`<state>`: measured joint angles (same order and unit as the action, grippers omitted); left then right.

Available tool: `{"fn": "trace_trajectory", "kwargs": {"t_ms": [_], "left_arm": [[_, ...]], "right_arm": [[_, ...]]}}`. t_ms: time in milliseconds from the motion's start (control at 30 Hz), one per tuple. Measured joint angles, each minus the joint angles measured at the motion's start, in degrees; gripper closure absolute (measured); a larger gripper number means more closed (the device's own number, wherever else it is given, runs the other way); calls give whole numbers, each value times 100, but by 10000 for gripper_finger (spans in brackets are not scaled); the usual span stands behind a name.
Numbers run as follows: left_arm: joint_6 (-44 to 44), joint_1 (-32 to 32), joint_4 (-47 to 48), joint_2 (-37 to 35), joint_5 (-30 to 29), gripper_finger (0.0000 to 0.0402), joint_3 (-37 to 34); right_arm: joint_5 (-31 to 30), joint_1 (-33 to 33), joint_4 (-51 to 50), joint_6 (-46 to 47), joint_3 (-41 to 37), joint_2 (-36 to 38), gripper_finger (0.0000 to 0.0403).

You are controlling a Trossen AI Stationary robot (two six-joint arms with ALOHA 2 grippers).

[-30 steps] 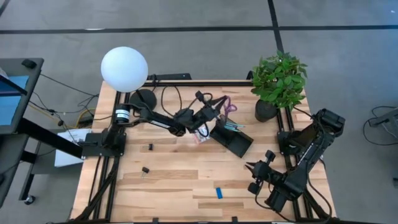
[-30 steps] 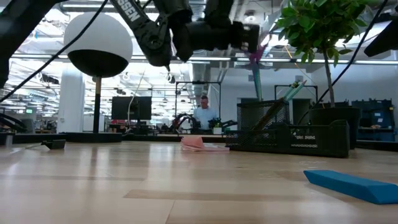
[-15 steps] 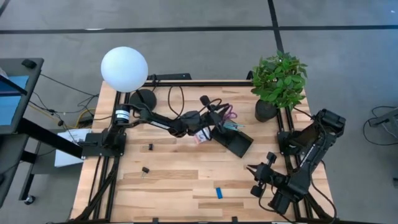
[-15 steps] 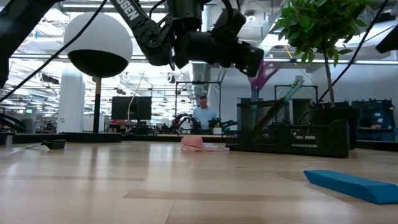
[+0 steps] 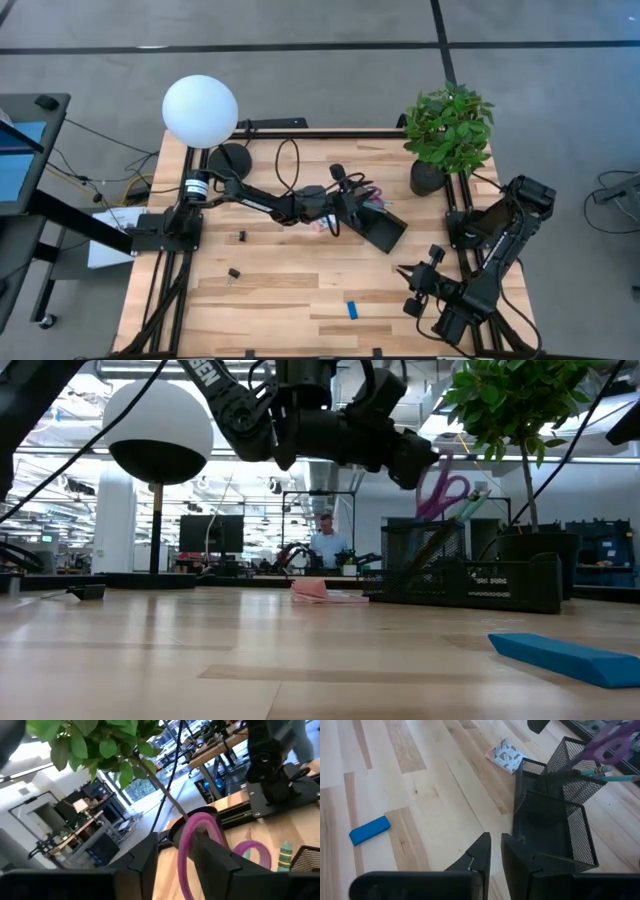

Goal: Pick and place office supplies into organizer
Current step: Put the purple scissors into the black desk organizer, then put the pink sticky notes into the black desk organizer

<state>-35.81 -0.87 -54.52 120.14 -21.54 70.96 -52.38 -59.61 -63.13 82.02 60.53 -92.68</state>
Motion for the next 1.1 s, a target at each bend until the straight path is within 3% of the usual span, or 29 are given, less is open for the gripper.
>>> {"fn": "trace_trajectory", "kwargs": {"t_ms": [233, 367, 467, 600, 633, 800, 1100], "left_arm": [[-97, 89, -305, -11, -1263, 232, 152], [-636, 276, -208, -71, -2176, 209, 485], [-1411, 518, 43, -110, -3397, 197, 868], [-2892, 867, 881, -160, -6211, 193, 1595], [-2688, 942, 1326, -214, -6517, 193, 1716], [-2192, 1370, 3067, -552, -6833, 193, 1947], [-1986, 1166, 4229, -1496, -6848, 193, 1941]], "right_arm": [[0, 0, 22, 0, 0, 0, 363], [2, 0, 22, -2, 0, 0, 363], [31, 0, 22, -2, 0, 0, 363], [136, 0, 22, 46, 0, 0, 363], [132, 0, 22, 81, 0, 0, 363], [110, 0, 1, 151, 0, 0, 363], [111, 0, -4, 249, 0, 2, 363]]}}
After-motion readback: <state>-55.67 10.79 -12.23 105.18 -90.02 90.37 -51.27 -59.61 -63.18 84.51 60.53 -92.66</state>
